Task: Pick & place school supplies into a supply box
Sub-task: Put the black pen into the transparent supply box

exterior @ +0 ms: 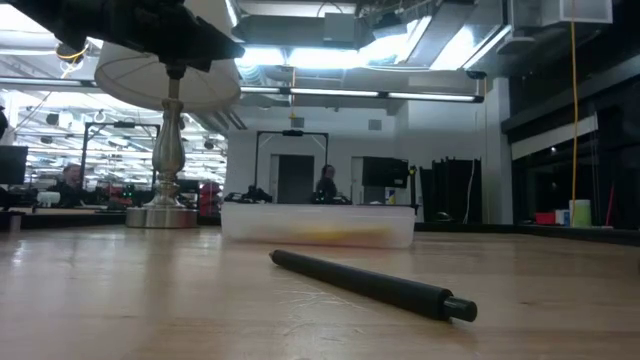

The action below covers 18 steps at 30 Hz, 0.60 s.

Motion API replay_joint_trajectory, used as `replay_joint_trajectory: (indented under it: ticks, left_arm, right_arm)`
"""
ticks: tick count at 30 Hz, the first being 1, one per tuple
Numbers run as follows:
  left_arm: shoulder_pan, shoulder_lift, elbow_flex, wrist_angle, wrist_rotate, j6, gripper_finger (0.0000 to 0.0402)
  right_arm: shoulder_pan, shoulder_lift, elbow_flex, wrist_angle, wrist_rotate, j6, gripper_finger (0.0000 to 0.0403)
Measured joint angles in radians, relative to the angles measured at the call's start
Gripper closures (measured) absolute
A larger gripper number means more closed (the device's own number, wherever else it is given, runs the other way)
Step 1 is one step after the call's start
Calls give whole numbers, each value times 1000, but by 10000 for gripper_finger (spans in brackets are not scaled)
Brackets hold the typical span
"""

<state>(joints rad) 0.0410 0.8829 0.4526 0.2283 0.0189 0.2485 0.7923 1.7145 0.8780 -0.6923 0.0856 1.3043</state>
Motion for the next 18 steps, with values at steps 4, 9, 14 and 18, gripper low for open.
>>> replay_joint_trajectory:
  ticks: [4, 9, 14, 18]
  left_arm:
    - [0, 0, 0, 0, 0, 0, 396]
    - [0, 0, 0, 0, 0, 0, 395]
    - [0, 0, 0, 0, 0, 0, 396]
    - [0, 0, 0, 0, 0, 0, 396]
  right_arm:
    - [-5, 0, 0, 6, -4, 1, 344]
    - [-5, 0, 2, 7, -6, 0, 376]
    - [-5, 4, 37, -18, -2, -1, 376]
    - [-7, 3, 72, -50, 27, -9, 375]
